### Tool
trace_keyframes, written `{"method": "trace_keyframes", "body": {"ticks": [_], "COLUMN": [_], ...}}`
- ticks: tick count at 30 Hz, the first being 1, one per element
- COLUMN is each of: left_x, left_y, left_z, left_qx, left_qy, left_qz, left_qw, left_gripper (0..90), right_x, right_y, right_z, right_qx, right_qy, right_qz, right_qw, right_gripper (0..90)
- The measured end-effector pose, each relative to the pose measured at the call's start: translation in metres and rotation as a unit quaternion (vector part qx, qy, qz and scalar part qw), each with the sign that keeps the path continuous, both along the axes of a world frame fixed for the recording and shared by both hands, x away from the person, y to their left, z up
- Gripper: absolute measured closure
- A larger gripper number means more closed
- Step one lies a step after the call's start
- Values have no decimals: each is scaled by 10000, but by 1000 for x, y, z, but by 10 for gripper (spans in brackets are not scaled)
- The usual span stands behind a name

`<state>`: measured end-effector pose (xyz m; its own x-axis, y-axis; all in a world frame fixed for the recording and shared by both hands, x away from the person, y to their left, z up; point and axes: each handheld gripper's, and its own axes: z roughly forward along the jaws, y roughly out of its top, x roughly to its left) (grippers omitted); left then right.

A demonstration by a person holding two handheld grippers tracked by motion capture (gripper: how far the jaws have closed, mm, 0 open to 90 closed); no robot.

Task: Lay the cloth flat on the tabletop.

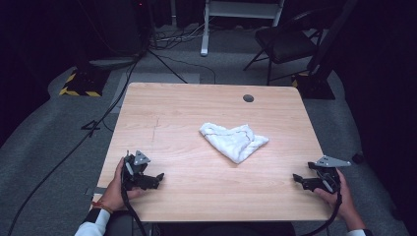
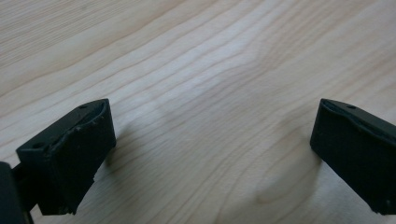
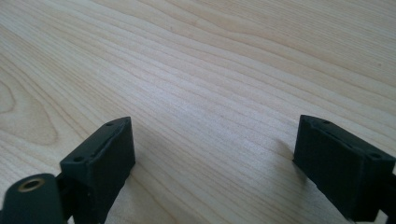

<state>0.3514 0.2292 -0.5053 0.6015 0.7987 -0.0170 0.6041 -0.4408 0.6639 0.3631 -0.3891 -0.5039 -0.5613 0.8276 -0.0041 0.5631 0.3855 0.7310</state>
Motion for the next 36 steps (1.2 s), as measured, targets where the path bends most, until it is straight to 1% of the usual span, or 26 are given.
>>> {"method": "trace_keyframes", "body": {"ticks": [1,2,3,4,5,8,10,11,14,15,16,19,21,22,24,25,26,27,28,29,30,31,32,33,36], "left_x": [0,0,2,4,4,9,11,12,16,17,20,22,23,23,25,27,28,28,30,32,35,41,41,46,49], "left_y": [-1,-1,-4,-6,-6,-7,-7,-8,-10,-12,-14,-16,-17,-17,-19,-22,-23,-23,-26,-29,-31,-37,-37,-41,-46], "left_z": [0,0,0,0,0,0,1,1,1,0,0,1,0,0,1,0,0,0,1,0,1,0,0,1,1], "left_qx": [10,10,36,12,12,1,29,25,21,6,9,20,6,6,14,3,-1,-1,16,5,33,4,4,27,18], "left_qy": [-4,-4,-15,-7,-7,26,0,29,19,5,17,-1,24,24,34,18,32,32,31,8,4,9,9,8,13], "left_qz": [-124,-124,-342,-427,-427,-656,-693,-728,-730,-723,-772,-810,-826,-826,-835,-854,-862,-862,-885,-915,-964,-1000,-1000,-1053,-1101], "left_qw": [9999,9999,9994,9991,9991,9978,9976,9973,9973,9974,9970,9967,9966,9966,9965,9963,9963,9963,9961,9958,9953,9950,9950,9944,9939], "left_gripper": [3,3,3,3,3,1,2,2,2,2,2,2,2,1,2,1,0,0,0,2,2,2,2,1,3], "right_x": [0,0,0,0,0,2,3,4,6,7,10,16,21,21,28,35,38,38,42,45,54,57,61,65,76], "right_y": [0,0,0,1,1,0,0,-1,-3,-3,-1,6,12,12,19,27,30,30,34,40,51,56,61,65,80], "right_z": [0,0,0,0,0,0,0,1,2,3,4,6,8,8,12,17,18,18,21,23,28,31,33,36,43], "right_qx": [1,1,-14,-13,-13,-10,-11,-57,-79,-82,-91,-177,-196,-196,-71,-29,23,23,46,23,17,10,38,61,116], "right_qy": [2,2,-3,-2,-2,-1,0,43,99,104,78,-6,-34,-34,-33,-83,-63,-63,-87,-96,-116,-129,-157,-183,-284], "right_qz": [-9,-9,-18,-21,-21,-10,-64,0,19,38,85,114,194,194,313,394,439,439,474,525,608,638,659,657,714], "right_qw": [10000,10000,10000,10000,10000,10000,10000,10000,9999,9999,9999,9998,9996,9996,9995,9992,9990,9990,9988,9986,9981,9979,9977,9977,9970], "right_gripper": [125,125,125,125,125,126,126,126,132,148,194,244,273,273,291,317,317,317,327,332,340,343,347,348,359]}}
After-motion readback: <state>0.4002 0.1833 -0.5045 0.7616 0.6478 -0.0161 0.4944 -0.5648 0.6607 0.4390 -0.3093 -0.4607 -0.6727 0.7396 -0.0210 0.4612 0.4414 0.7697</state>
